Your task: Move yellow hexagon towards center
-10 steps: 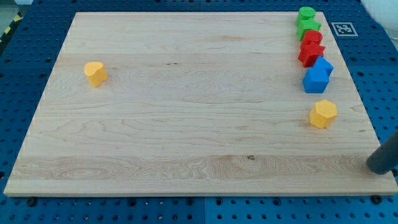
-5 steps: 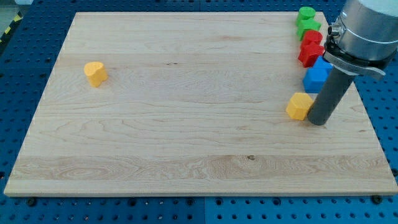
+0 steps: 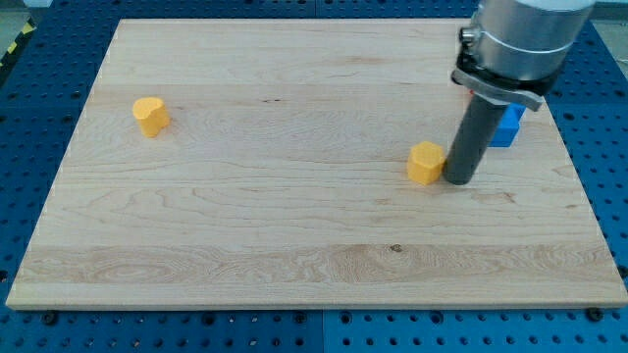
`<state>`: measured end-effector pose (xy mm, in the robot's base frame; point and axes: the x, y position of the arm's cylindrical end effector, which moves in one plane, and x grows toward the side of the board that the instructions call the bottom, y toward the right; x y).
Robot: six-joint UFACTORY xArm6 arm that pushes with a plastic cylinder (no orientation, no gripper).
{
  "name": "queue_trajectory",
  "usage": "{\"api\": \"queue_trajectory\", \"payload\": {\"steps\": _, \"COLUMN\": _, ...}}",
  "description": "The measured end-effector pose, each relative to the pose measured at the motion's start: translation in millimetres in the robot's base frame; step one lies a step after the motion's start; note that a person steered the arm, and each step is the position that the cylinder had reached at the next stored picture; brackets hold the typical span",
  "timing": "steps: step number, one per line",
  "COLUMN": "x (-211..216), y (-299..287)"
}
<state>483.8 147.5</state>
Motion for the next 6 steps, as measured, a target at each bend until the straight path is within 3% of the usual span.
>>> {"api": "queue_trajectory", "payload": {"steps": 4, "x": -1.3, "y": -44.8}}
{"api": "queue_trajectory", "payload": {"steps": 6, "x": -16.6, "y": -25.2}}
